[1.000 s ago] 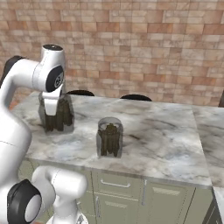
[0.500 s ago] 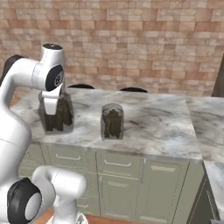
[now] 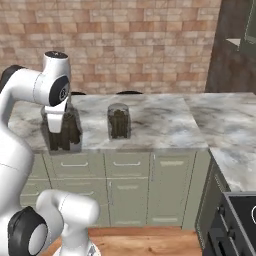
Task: Pick the jar and jar from the dining table and place them in the open cabinet. Close the cabinet after placing the objects.
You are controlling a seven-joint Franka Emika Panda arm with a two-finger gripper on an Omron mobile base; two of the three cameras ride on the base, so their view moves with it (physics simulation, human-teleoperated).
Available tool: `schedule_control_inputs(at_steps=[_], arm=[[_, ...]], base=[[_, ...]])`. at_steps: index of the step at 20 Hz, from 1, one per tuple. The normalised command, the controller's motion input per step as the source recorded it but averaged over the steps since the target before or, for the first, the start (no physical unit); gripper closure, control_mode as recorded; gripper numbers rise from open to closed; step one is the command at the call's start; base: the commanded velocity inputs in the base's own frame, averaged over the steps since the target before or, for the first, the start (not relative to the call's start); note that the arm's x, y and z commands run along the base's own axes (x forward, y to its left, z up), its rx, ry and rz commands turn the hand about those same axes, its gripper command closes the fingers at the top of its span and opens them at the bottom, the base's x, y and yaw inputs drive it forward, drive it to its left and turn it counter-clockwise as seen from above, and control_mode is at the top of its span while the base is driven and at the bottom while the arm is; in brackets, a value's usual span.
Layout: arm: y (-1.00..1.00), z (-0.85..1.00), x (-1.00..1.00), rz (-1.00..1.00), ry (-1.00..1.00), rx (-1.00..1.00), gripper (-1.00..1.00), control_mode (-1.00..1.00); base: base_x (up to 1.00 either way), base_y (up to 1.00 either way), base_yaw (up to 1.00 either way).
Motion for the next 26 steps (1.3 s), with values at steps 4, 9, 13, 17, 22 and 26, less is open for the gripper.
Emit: schedule_control_inputs(at_steps=[4,9,13,17,22,26], arm=[[0.00,0.00,0.00,0.00,0.00,0.00,1.00,1.00],[0.00,0.00,0.00,0.00,0.00,0.00,1.00,1.00],[0.00,0.00,0.00,0.00,0.00,0.00,1.00,1.00],[0.00,0.00,0.00,0.00,0.00,0.00,1.00,1.00],[0.00,0.00,0.00,0.00,0.00,0.00,1.00,1.00],[0.00,0.00,0.00,0.00,0.00,0.00,1.00,1.00]], base=[[-0.54,0.46,-0.45],[-0.57,0.39,-0.49],[-0.58,0.33,-0.51],[-0.56,0.34,-0.55],[-0.56,0.32,-0.56],[-0.50,0.32,-0.57]])
